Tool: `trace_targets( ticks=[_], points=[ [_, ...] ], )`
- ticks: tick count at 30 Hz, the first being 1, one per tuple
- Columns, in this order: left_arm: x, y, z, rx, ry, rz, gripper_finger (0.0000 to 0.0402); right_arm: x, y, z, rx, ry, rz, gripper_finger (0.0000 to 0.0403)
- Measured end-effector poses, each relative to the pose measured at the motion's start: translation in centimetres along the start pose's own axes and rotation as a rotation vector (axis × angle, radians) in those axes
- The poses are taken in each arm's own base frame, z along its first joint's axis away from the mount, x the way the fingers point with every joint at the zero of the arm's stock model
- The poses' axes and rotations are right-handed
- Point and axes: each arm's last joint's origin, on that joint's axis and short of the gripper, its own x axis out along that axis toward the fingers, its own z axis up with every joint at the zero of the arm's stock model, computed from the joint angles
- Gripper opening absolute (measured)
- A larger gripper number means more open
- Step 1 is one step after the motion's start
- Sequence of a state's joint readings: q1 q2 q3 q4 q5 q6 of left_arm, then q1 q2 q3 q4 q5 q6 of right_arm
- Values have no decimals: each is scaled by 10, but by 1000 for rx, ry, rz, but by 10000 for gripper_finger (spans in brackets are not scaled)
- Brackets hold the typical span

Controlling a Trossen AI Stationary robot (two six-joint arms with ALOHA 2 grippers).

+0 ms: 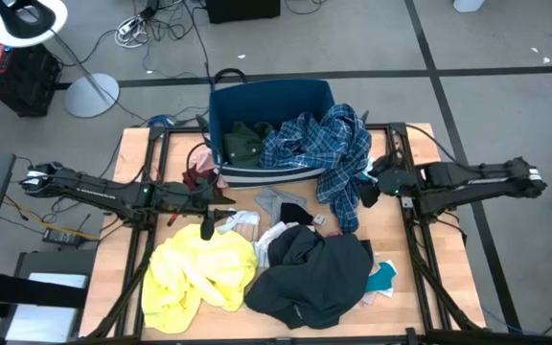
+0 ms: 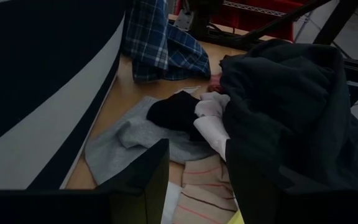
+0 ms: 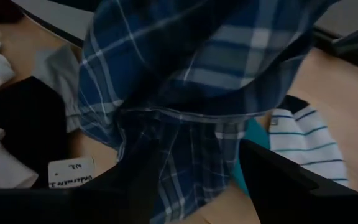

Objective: Sort clothes
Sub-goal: Put the blue shirt into the blue laundry bin

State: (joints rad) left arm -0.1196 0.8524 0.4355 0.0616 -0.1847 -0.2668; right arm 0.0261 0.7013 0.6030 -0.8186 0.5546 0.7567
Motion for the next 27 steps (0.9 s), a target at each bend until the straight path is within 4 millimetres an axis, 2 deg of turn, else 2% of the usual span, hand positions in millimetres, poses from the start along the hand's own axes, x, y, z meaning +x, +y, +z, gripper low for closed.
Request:
trace_targets(
  ticks=[13,18,20,22,27],
  points=[
    [0,0,0,0,-2,5,163,66,0,-56,3,5,55,274],
    [0,0,0,-4,-3,5,163,84,-1,-72,14,-4,65,270],
    [0,0,0,-4,-2,5,163,89,-3,-76,34,16,43,244],
    [0,0,0,-4,-2,5,163,93,-3,-79,38,32,25,199],
    [0,0,0,-4,-2,6,163,93,1,-75,26,6,61,31]
  ],
)
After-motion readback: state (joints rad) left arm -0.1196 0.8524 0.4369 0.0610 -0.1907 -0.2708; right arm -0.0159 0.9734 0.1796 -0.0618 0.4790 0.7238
